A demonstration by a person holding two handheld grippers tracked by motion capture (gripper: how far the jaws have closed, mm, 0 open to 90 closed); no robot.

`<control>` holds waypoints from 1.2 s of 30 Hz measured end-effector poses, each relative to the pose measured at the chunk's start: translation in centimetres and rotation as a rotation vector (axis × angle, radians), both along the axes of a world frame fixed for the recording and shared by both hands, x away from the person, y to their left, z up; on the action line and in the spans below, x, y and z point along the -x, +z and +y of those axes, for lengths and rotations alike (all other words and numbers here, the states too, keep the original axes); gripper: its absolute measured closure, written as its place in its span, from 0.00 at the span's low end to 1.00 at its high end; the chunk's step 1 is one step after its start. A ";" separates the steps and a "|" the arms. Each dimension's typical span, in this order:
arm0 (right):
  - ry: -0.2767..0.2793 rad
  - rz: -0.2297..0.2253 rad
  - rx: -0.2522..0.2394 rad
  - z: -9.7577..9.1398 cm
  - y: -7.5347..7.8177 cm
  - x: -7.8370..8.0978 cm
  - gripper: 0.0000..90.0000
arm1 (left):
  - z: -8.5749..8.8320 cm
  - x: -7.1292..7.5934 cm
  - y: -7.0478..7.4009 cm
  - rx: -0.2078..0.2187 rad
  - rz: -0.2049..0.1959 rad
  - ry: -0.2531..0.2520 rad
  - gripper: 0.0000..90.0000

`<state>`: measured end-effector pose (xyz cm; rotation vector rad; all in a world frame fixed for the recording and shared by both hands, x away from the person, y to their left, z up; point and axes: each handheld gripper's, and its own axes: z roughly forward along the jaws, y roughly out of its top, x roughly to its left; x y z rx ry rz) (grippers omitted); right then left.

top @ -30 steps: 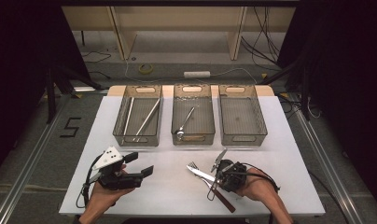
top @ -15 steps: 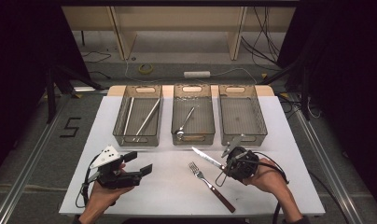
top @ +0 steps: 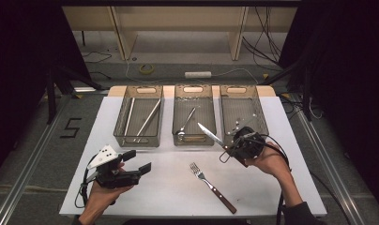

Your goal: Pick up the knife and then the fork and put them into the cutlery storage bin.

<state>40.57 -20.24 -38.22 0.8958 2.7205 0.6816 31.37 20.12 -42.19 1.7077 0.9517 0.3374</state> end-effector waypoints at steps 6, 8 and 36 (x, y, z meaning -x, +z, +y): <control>-0.023 -0.023 -0.002 0.0 0.5 -1.2 0.86 | 0.0 0.0 0.0 -0.003 -0.001 0.003 0.21; -0.033 -0.032 -0.011 -0.1 0.8 -1.6 0.86 | 0.0 -0.1 -0.1 -0.003 -0.003 0.007 0.21; -0.118 -0.067 -0.038 -0.7 2.7 -5.7 0.86 | 0.4 0.0 0.0 0.017 -0.016 0.031 0.20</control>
